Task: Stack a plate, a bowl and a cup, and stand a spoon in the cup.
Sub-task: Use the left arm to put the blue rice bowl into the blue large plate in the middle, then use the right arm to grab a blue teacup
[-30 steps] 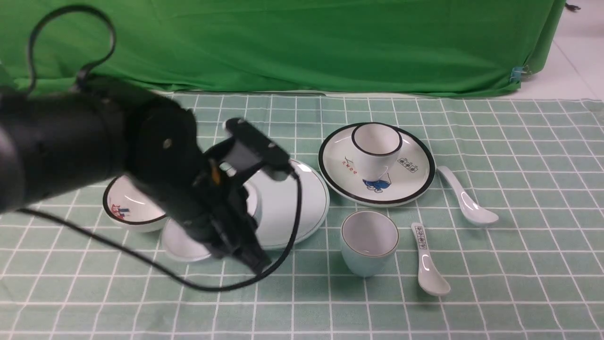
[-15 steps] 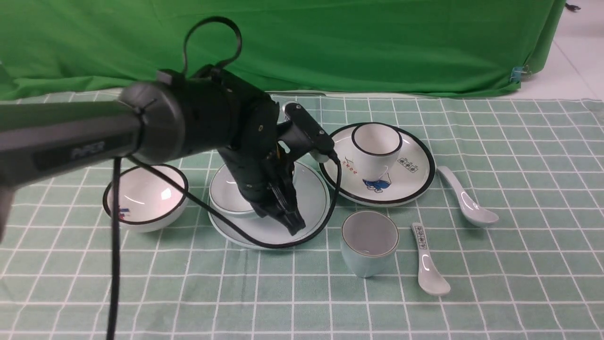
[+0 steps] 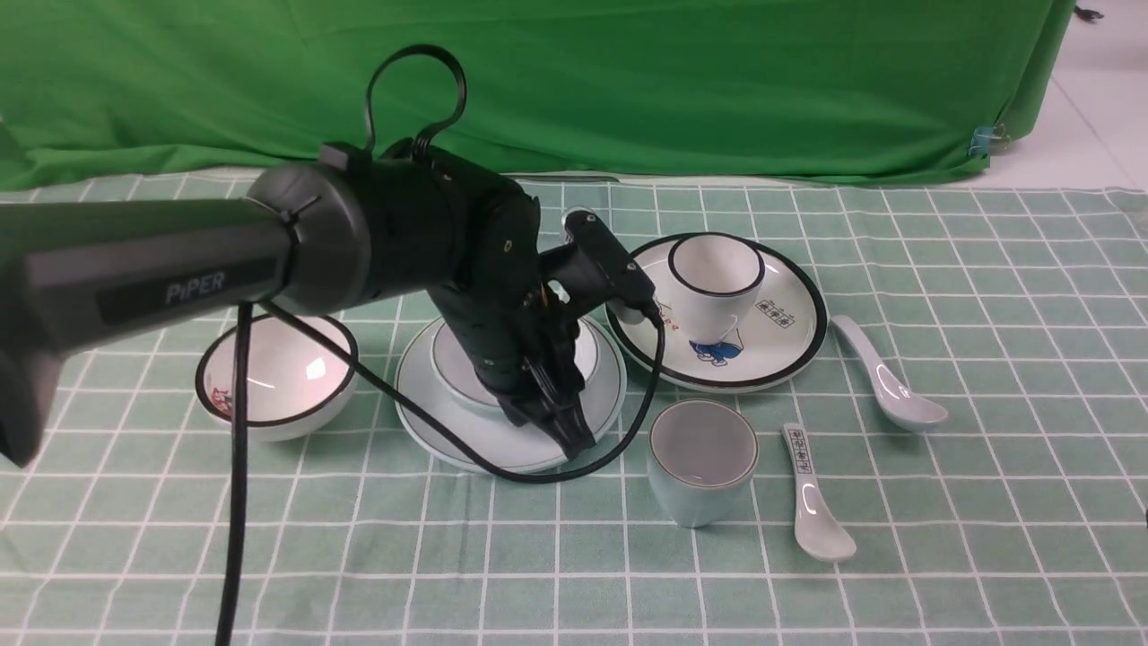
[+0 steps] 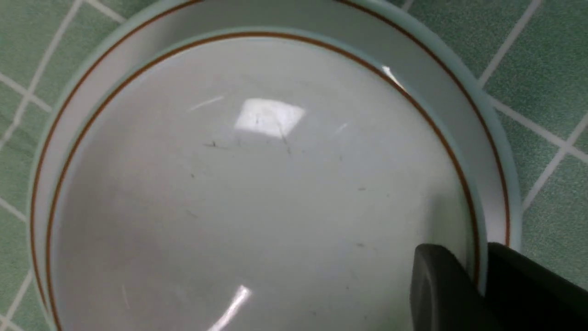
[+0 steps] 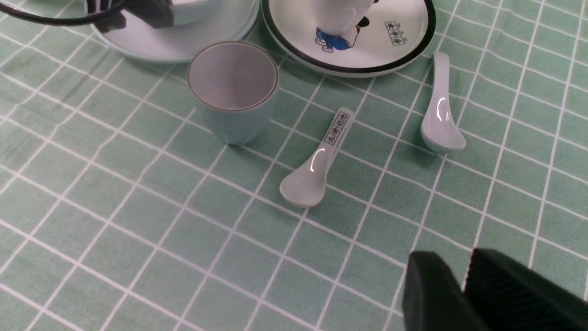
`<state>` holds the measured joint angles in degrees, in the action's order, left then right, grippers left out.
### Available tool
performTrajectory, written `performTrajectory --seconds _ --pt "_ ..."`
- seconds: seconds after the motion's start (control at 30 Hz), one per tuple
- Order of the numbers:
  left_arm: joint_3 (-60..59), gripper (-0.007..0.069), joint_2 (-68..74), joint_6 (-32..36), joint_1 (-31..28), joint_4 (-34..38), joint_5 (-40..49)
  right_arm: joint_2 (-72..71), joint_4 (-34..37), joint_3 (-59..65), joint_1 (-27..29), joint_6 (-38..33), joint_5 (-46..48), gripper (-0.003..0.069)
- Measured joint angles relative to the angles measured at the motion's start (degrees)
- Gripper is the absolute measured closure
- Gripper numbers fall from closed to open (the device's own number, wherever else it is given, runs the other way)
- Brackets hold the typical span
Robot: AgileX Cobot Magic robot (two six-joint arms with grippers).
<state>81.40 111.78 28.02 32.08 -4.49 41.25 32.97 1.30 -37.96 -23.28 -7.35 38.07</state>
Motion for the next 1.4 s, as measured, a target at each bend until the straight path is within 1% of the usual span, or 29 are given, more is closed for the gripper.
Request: performTrajectory --seconds 0.03,0.07,0.13,0.2,0.27,0.3,0.33,0.37,0.4,0.43,0.47,0.53,0.57,0.63,0.67,0.7,0.77,0.8,0.83,0.87,0.93,1.03,1.1,1.13,1.17,1.2,1.23,1.3,1.4 --pt "0.0 0.0469 0.0 0.4 0.0 0.18 0.06 0.0 0.0 0.0 0.0 0.64 0.0 0.0436" --pt "0.0 0.0469 0.0 0.4 0.0 0.18 0.12 0.0 0.0 0.0 0.0 0.78 0.0 0.0436" --pt "0.0 0.0377 -0.17 0.34 0.0 0.24 0.8 0.0 0.0 -0.16 0.0 1.37 0.0 0.0368" --pt "0.0 0.0326 -0.59 -0.33 0.0 1.15 1.28 0.31 0.0 -0.75 0.0 1.62 0.33 0.034" --pt "0.0 0.0265 -1.48 -1.53 0.0 2.52 1.62 1.07 0.0 -1.94 -0.06 1.77 0.98 0.0323" --pt "0.0 0.026 -1.75 -1.79 0.0 2.82 1.78 1.31 0.0 -2.25 -0.06 1.77 1.13 0.0323" --pt "0.0 0.0218 -3.04 -2.81 0.0 3.85 2.2 2.35 0.0 -3.62 -0.1 1.77 1.87 0.0318" --pt "0.0 0.0202 -3.46 -3.16 0.0 4.15 2.35 2.88 0.0 -3.98 -0.1 1.71 2.03 0.0317" --pt "0.0 0.0153 -5.74 -4.23 0.0 4.85 3.03 4.82 0.0 -5.68 -0.1 1.71 2.83 0.0316" --pt "0.0 0.0131 -6.99 -4.49 0.0 5.24 3.41 6.17 0.0 -6.74 -0.1 1.51 3.29 0.0316" --pt "0.0 0.0116 -8.79 -5.17 0.0 5.64 3.9 7.1 0.0 -7.69 -0.1 1.24 3.68 0.0316" --pt "0.0 0.0111 -12.23 -6.95 0.0 6.03 4.59 10.21 0.15 -9.86 -0.1 0.2 4.76 0.0316" --pt "0.0 0.0119 -15.3 -8.75 0.0 6.54 5.18 12.51 0.75 -11.59 -0.1 -0.88 5.43 0.0316" --pt "0.0 0.019 -21.09 -11.18 0.0 7.11 6.43 16.42 2.58 -14.3 -0.1 -3.02 6.55 0.0316" --pt "0.0 0.02 -21.7 -11.18 0.0 7.11 6.52 16.87 3.25 -14.91 -0.1 -3.6 6.65 0.0316" --pt "-0.68 0.0293 -26.14 -12.56 0.0 7.27 6.88 20.69 5.77 -16.87 -0.1 -5.34 7.12 0.0316" --pt "-2.32 0.0408 -32.22 -13.37 0.0 7.46 6.67 25.28 8.81 -19.12 -0.33 -7.01 7.42 0.0324" --pt "-4.71 0.0507 -36.36 -13.43 0.0 7.59 6.01 28.5 9.99 -20.76 -0.94 -8.04 7.56 0.0342" --pt "-5.14 0.0517 -37.7 -13.45 0.0 7.59 5.92 29.54 10.1 -21.0 -1.21 -8.17 7.56 0.0346" --pt "-8.51 0.0571 -42.37 -13.64 0.0 7.59 4.94 33.1 10.44 -22.59 -2.64 -8.79 7.72 0.0382" --pt "-14.76 0.0605 -48.17 -14.12 0.0 7.7 2.74 38.34 10.51 -25.12 -5.97 -9.61 7.72 0.0417" --pt "-25.41 0.0619 -58.31 -15.08 0.0 8.22 -2.37 44.03 10.13 -28.15 -10.81 -10.15 7.72 0.0421" --pt "-32.89 0.062 -64.53 -16.05 0.0 9.13 -6.75 47.82 8.95 -30.14 -13.9 -10.18 7.72 0.0387" --pt "-38.67 0.0621 -68.59 -16.3 0.0 9.96 -10.69 50.28 7.98 -31.53 -15.52 -10.18 7.86 0.0357" --pt "-39.5 0.062 -69.93 -16.37 0.0 10.26 -11.32 50.7 7.98 -31.53 -15.76 -10.18 7.88 0.0351" --pt "-45.71 0.062 -75.19 -16.5 0.0 11.24 -16.16 54.24 7.22 -33.18 -17.24 -10.18 7.97 0.0306" --pt "-47.9 0.062 -77.13 -16.52 0.0 11.5 -17.97 55.36 7.08 -33.73 -17.52 -10.18 8.04 0.0284" --pt "-55.57 0.062 -84.12 -16.57 0.0 11.71 -25.14 59.48 6.65 -35.94 -17.93 -10.18 8.1 0.0237" --pt "-61.76 0.0617 -90.0 -16.51 0.0 11.71 -31.28 62.94 6.22 -37.99 -17.93 -10.18 8.23 0.0215"
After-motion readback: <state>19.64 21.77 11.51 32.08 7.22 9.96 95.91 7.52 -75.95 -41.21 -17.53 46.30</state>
